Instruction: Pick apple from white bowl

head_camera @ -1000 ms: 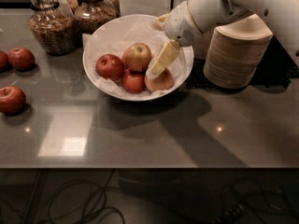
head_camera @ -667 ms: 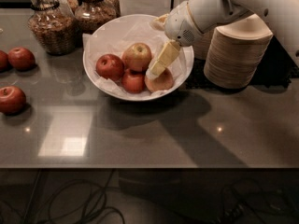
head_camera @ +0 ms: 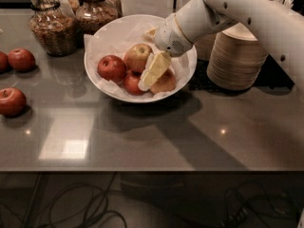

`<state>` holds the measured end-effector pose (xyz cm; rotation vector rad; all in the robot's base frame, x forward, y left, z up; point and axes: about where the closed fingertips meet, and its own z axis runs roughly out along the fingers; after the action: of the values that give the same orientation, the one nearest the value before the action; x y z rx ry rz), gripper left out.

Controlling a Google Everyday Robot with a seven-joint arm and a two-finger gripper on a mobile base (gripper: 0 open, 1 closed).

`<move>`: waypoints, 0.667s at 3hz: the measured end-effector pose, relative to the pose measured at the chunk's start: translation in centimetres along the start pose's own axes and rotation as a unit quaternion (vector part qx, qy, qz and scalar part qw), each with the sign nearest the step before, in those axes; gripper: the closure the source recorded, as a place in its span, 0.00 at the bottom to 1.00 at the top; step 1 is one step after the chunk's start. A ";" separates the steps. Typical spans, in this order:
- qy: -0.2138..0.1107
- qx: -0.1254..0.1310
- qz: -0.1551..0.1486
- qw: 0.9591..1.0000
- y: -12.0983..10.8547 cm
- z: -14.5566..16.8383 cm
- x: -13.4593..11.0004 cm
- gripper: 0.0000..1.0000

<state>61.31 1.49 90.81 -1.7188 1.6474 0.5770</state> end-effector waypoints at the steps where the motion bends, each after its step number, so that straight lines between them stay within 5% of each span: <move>1: 0.000 0.000 0.000 1.000 0.0 0.0 0.0 0.19; 2: 0.000 0.000 0.000 1.000 0.0 0.0 0.0 0.42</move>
Offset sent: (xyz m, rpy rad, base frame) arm 0.0000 0.0000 0.0000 0.0000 0.0000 0.0000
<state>61.31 1.50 90.81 -1.7189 1.6473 0.5771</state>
